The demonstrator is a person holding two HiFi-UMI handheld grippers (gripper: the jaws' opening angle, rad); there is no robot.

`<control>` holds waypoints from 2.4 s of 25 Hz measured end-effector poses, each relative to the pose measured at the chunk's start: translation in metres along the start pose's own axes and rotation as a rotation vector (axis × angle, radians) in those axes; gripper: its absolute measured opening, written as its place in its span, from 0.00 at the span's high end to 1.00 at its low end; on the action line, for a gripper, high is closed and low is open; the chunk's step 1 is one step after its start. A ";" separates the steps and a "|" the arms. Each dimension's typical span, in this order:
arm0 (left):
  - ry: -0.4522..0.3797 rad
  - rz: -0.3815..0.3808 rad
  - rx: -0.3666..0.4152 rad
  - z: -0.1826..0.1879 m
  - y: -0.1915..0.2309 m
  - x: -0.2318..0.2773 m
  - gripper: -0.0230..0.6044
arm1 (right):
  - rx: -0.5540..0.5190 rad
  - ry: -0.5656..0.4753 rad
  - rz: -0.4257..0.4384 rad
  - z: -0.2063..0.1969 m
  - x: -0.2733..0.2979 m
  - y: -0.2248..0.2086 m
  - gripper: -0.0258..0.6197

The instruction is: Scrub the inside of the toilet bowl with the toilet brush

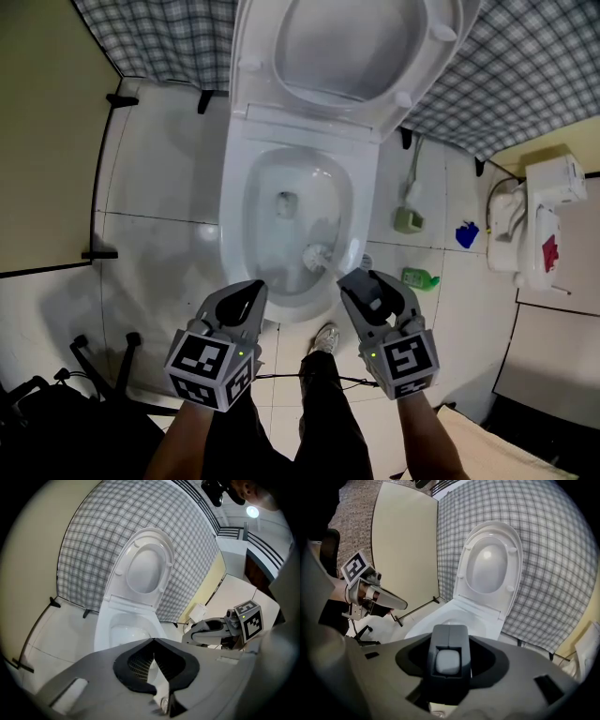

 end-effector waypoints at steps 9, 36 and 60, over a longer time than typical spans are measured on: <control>-0.006 0.009 -0.007 -0.004 0.000 -0.011 0.97 | 0.040 0.031 0.132 -0.004 -0.002 0.037 0.62; 0.052 0.046 0.017 0.004 0.039 -0.012 0.97 | 0.079 -0.293 0.053 0.091 0.112 0.019 0.62; 0.066 -0.014 -0.005 -0.004 0.010 0.027 0.97 | 0.029 -0.164 -0.189 0.025 0.059 -0.072 0.62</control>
Point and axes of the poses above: the fingertips, and each gripper's own axes: x forward along the fingers, y to its left, z out of its top, the point moved 3 cm from there along -x, backward along the fingers, and after that the axes turned 1 degree about -x, right-handed, at the moved point
